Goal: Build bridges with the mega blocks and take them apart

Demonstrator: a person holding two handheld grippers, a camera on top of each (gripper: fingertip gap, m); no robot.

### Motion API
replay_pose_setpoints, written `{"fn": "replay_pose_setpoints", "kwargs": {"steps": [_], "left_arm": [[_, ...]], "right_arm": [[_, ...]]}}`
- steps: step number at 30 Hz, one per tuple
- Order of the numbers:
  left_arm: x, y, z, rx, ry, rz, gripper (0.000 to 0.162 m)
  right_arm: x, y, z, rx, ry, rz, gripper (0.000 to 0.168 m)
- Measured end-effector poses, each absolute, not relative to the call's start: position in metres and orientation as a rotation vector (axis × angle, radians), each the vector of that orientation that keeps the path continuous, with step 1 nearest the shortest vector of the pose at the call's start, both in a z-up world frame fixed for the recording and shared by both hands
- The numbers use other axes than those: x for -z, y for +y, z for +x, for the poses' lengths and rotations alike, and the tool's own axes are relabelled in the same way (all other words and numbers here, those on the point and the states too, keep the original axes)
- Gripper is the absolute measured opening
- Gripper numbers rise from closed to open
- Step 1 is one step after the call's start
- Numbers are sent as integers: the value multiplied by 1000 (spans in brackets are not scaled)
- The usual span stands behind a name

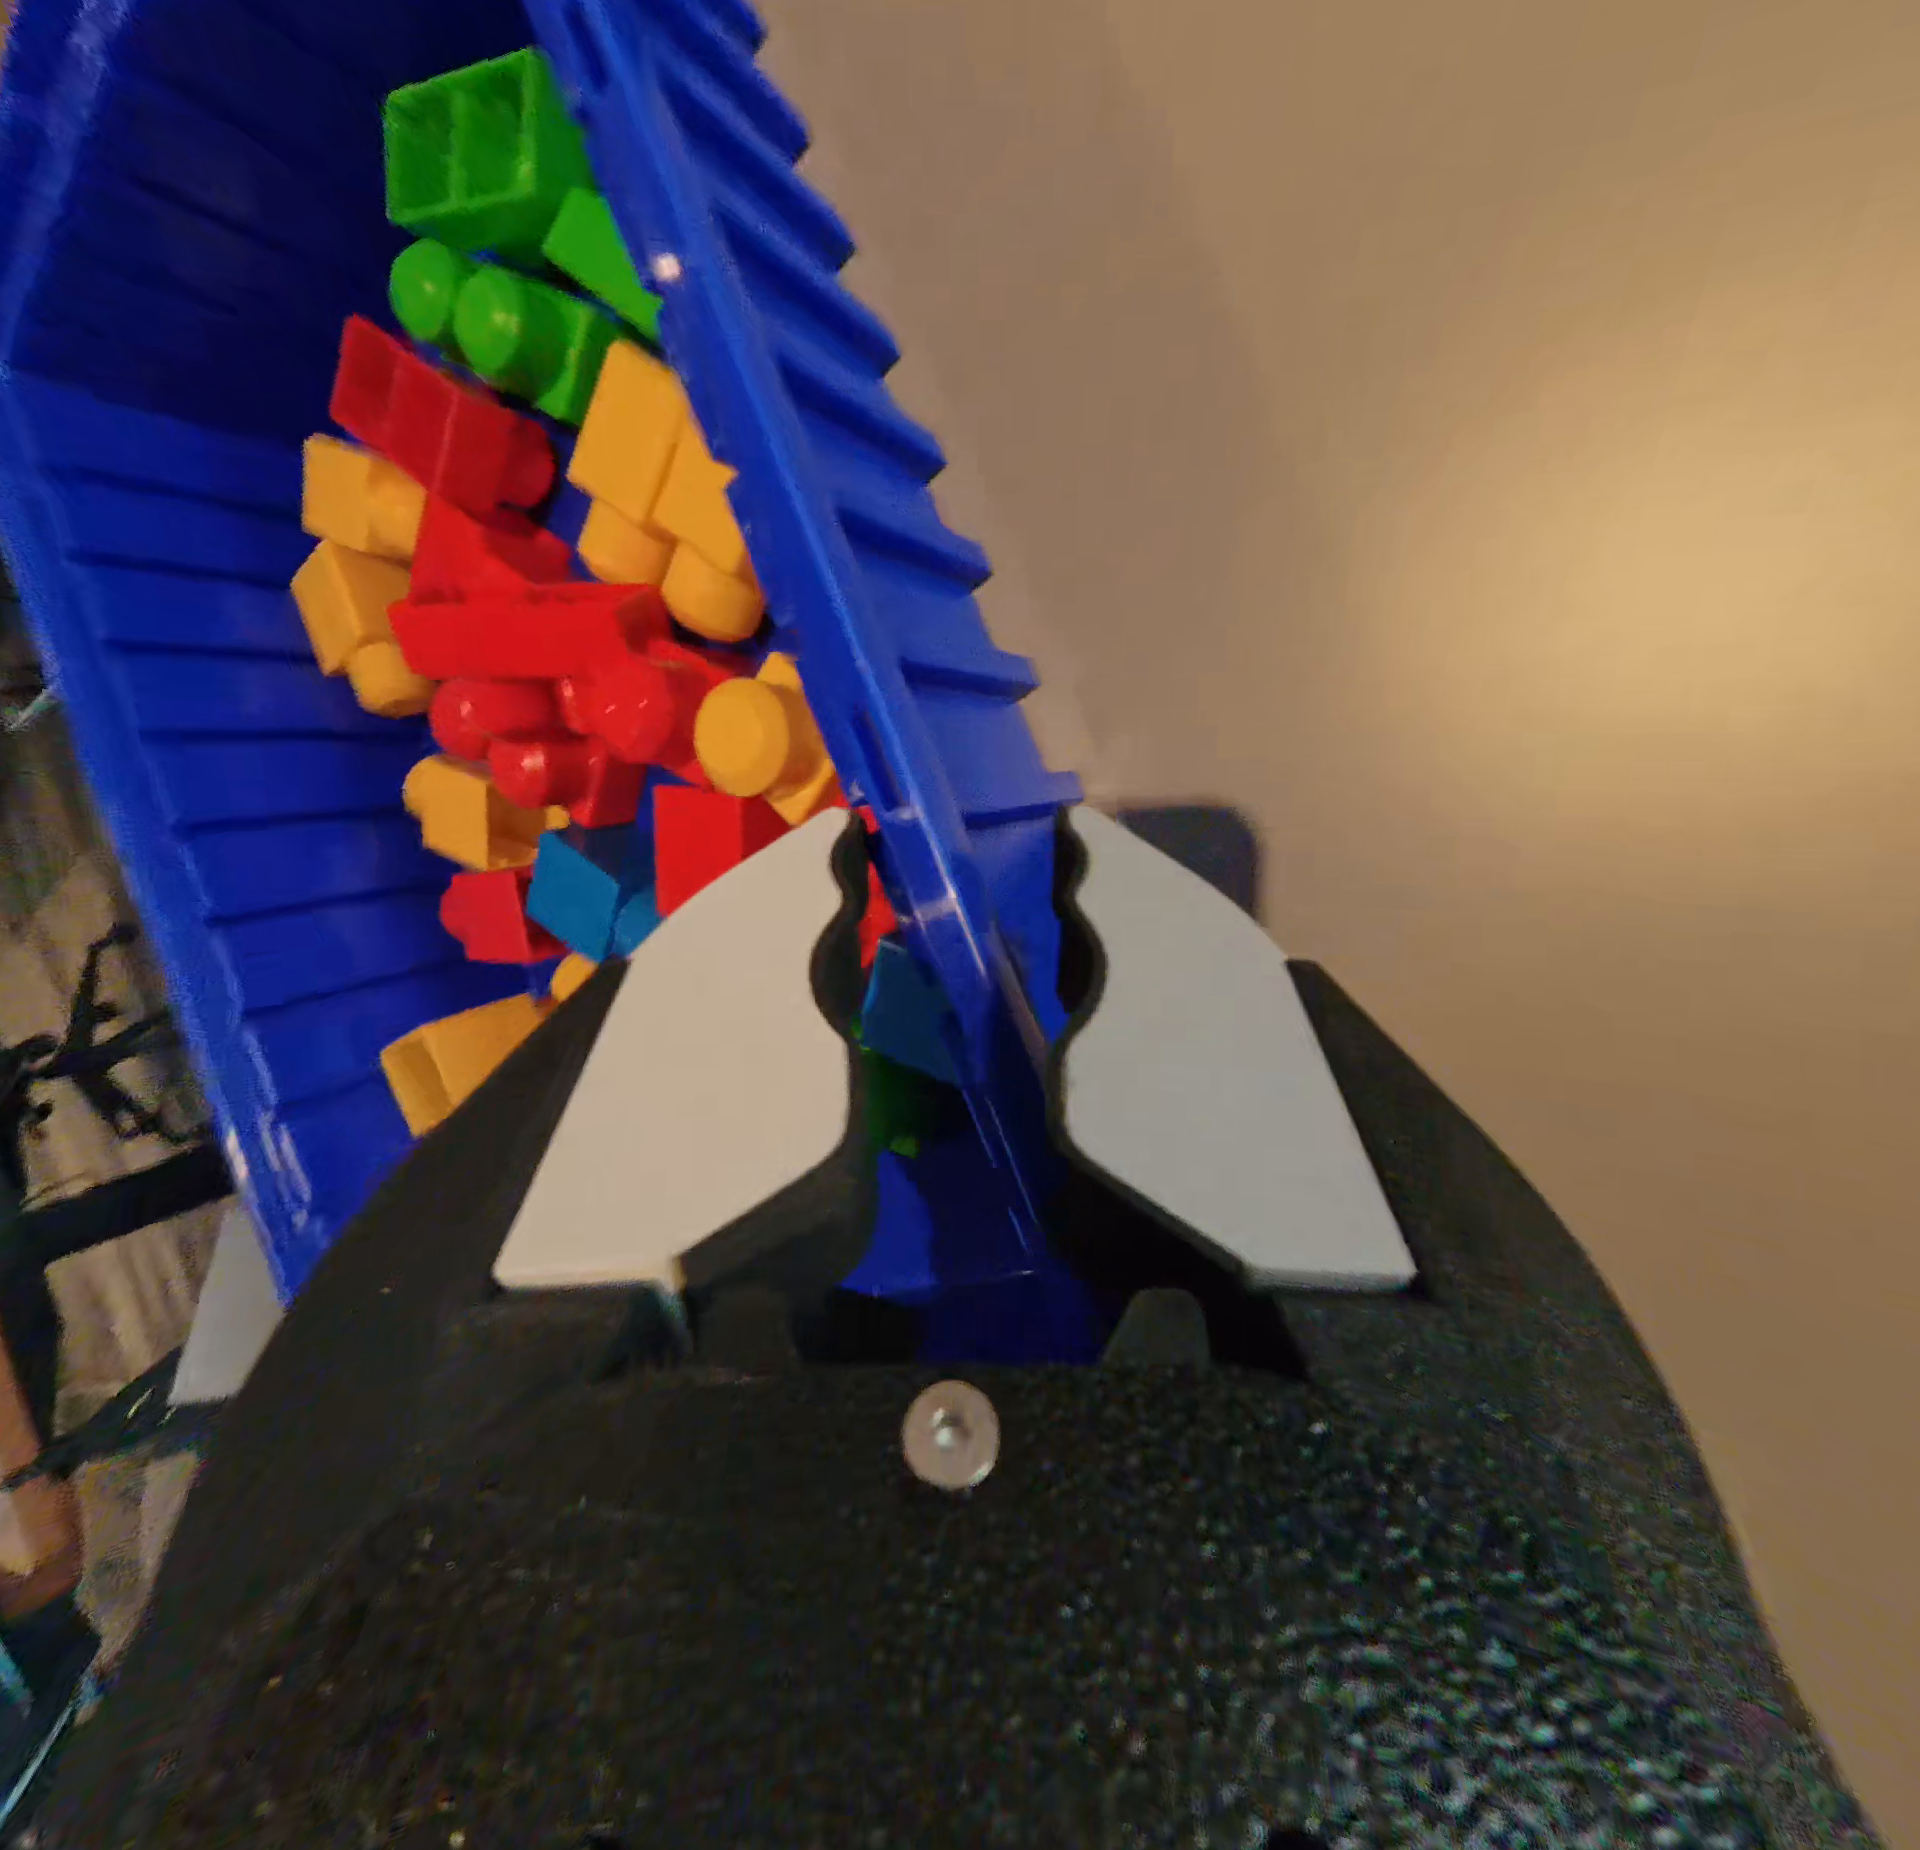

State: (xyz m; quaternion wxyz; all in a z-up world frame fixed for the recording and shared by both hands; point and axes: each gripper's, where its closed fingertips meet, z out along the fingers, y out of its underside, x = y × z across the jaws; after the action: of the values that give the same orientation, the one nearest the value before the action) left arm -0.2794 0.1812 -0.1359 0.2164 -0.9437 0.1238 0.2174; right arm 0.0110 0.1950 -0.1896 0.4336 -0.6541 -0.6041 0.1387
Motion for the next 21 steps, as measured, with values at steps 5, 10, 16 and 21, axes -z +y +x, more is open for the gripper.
{"fn": "replay_pose_setpoints", "kwargs": {"steps": [5, 10, 16, 21], "left_arm": [[133, 159, -314, -703, 254, -2610, 18], [133, 126, -335, -737, 193, -2645, 17], [133, 104, -331, -761, 133, -2685, 17], [128, 111, -318, -766, 199, -2648, 19]], "right_arm": [[189, 194, 10, -343, -1513, -1619, 47], [190, 194, 11, -345, -1512, -1622, 47], [189, 194, 10, -341, -1508, -1623, 47], [189, 194, 11, -340, -1506, -1622, 47]]}}
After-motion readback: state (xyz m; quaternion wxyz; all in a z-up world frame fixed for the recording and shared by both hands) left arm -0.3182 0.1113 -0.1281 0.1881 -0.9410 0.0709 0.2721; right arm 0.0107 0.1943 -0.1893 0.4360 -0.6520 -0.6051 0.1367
